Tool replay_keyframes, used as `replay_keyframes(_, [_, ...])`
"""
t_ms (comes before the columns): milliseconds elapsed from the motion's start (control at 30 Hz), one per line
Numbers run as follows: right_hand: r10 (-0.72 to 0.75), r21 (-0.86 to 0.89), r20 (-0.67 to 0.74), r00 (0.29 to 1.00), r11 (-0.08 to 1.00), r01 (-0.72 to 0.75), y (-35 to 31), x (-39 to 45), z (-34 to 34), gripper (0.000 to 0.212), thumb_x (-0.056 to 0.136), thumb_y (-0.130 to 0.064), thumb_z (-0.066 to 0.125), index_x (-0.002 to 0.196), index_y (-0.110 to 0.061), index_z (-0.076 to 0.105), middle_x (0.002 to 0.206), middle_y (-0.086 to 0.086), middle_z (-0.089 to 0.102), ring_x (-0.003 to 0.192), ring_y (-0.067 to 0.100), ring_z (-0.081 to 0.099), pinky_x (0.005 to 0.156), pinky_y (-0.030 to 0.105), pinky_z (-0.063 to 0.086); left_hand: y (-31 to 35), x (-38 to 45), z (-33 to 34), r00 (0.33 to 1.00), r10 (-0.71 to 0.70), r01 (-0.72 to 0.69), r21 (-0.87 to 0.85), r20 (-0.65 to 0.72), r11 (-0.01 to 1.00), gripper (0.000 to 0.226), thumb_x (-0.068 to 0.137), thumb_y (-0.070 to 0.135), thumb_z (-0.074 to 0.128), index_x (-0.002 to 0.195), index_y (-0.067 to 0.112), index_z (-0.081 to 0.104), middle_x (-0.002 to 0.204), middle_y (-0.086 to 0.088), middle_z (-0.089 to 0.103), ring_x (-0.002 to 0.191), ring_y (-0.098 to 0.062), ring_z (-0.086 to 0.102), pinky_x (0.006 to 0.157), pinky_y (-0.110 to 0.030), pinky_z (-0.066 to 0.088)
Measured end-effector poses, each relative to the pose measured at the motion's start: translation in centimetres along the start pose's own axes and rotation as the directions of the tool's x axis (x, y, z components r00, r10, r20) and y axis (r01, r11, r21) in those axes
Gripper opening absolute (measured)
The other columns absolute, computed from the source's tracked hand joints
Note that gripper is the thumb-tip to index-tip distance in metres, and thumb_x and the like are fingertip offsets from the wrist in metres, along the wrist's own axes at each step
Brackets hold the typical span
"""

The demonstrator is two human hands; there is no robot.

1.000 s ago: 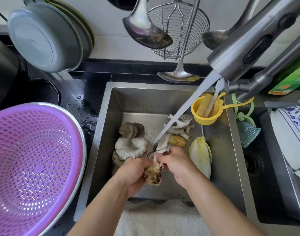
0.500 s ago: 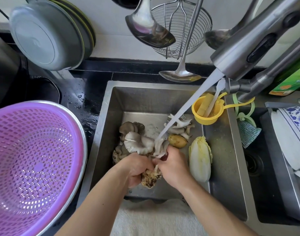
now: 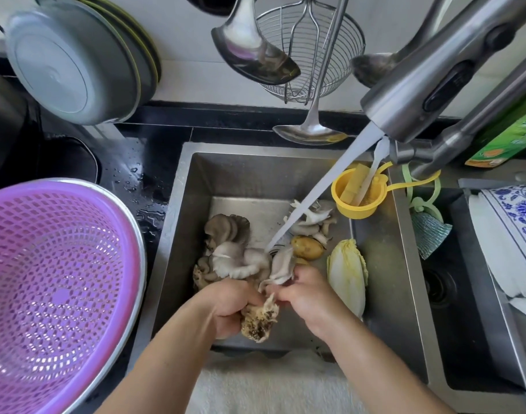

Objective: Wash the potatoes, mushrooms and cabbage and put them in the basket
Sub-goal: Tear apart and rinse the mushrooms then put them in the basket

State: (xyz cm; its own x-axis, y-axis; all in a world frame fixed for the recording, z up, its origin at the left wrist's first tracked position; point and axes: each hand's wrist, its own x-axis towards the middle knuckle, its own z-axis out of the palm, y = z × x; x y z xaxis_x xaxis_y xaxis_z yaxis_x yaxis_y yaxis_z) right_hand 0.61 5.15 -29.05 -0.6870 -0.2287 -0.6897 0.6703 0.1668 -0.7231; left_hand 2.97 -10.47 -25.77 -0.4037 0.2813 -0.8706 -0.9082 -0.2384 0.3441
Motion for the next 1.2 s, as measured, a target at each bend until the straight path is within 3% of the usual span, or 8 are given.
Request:
replay_keyframes(200, [-0.09, -0.476, -0.23, 0.969, 0.879, -0.031, 0.4, 0.8, 1.2, 0.019, 0.077, -0.013, 0.074, 0.089, -0.028, 0.07, 0.084, -0.008, 0.073, 0.081, 0.016, 0.069, 0.069, 0.035, 0.061, 0.9, 1.4, 2.3, 0.915, 0.149, -0.006, 0.356, -0.376, 0.934, 0.018, 0.095, -0.011, 0.053, 0.089, -0.003, 0.067, 0.066, -0.003, 0.065, 0.056, -0.01, 0.063, 0.053, -0.02, 0.05])
replay_keyframes(300, [-0.1, -0.449, -0.359, 0.928, 0.89, -0.078, 0.3, 0.5, 1.9, 0.013, 0.08, -0.011, 0.065, 0.082, -0.024, 0.068, 0.078, -0.006, 0.07, 0.074, 0.016, 0.065, 0.063, 0.03, 0.054, 0.5, 2.6, 3.1, 0.834, 0.263, -0.026, 0.441, -0.485, 0.897, 0.012, 0.093, -0.001, 0.055, 0.097, 0.004, 0.066, 0.073, -0.003, 0.058, 0.061, -0.014, 0.053, 0.042, -0.018, 0.039])
replay_keyframes(433, [-0.018, -0.294, -0.4, 0.916, 0.95, -0.11, 0.3, 0.7, 2.2, 0.015, 0.079, -0.017, 0.073, 0.093, -0.023, 0.072, 0.089, -0.005, 0.074, 0.08, 0.017, 0.068, 0.074, 0.036, 0.061, -0.3, 3.1, 3.1, 0.773, 0.234, -0.012, 0.356, -0.59, 0.934, 0.026, 0.091, 0.004, 0.059, 0.115, -0.004, 0.068, 0.105, -0.017, 0.072, 0.092, -0.027, 0.07, 0.053, -0.025, 0.047])
replay_keyframes(533, [-0.015, -0.355, -0.374, 0.927, 0.926, -0.127, 0.6, 0.5, 1.8, 0.02, 0.081, -0.011, 0.068, 0.098, -0.02, 0.072, 0.09, -0.003, 0.073, 0.082, 0.02, 0.067, 0.071, 0.029, 0.055, -0.7, 3.3, 2.9, 0.767, 0.3, -0.034, 0.432, -0.566, 0.901, 0.025, 0.09, 0.005, 0.061, 0.112, -0.004, 0.069, 0.107, -0.019, 0.073, 0.1, -0.036, 0.071, 0.072, -0.037, 0.058])
replay_keyframes(667, [-0.028, -0.371, -0.359, 0.933, 0.921, -0.116, 0.5, 0.4, 1.0, 0.015, 0.081, -0.004, 0.068, 0.087, -0.017, 0.071, 0.084, -0.003, 0.072, 0.078, 0.018, 0.066, 0.067, 0.027, 0.054, -0.6, 2.9, 2.7, 0.811, 0.248, -0.039, 0.373, -0.53, 0.927, 0.011, 0.089, 0.003, 0.056, 0.084, 0.011, 0.061, 0.077, -0.005, 0.065, 0.07, -0.024, 0.059, 0.053, -0.024, 0.047])
replay_keyframes(867, [0.227, 0.371, -0.124, 0.966, 0.914, -0.167, -0.6, 0.7, -0.2, 0.014, 0.088, 0.01, 0.067, 0.1, 0.004, 0.073, 0.098, 0.02, 0.078, 0.083, 0.028, 0.075, 0.07, 0.035, 0.062, -0.4, 2.9, 1.0, 0.948, 0.084, -0.122, -0.104, -0.306, 0.987, 0.029, 0.092, -0.01, 0.058, 0.119, -0.019, 0.066, 0.115, -0.032, 0.072, 0.094, -0.035, 0.069, 0.062, -0.032, 0.059])
replay_keyframes(1067, [0.154, 0.207, -0.258, 0.954, 0.973, -0.101, 0.5, 1.6, 1.0, 0.018, 0.085, 0.003, 0.073, 0.099, -0.008, 0.074, 0.097, 0.014, 0.078, 0.089, 0.03, 0.077, 0.074, 0.043, 0.065, -0.8, 3.3, 0.6, 0.912, 0.087, -0.101, -0.014, -0.4, 0.995, 0.019, 0.092, -0.003, 0.066, 0.108, -0.008, 0.073, 0.102, -0.026, 0.077, 0.093, -0.038, 0.074, 0.079, -0.043, 0.058])
replay_keyframes(1200, [0.13, 0.177, -0.215, 0.968, 0.98, -0.093, 0.1, 1.9, 0.6, 0.022, 0.084, 0.002, 0.076, 0.104, -0.007, 0.07, 0.101, 0.014, 0.078, 0.091, 0.029, 0.077, 0.073, 0.043, 0.065, -0.5, 2.3, -0.2, 0.951, 0.112, -0.136, -0.064, -0.289, 0.989, 0.024, 0.101, -0.003, 0.053, 0.117, -0.005, 0.072, 0.107, -0.022, 0.078, 0.097, -0.034, 0.074, 0.087, -0.048, 0.06])
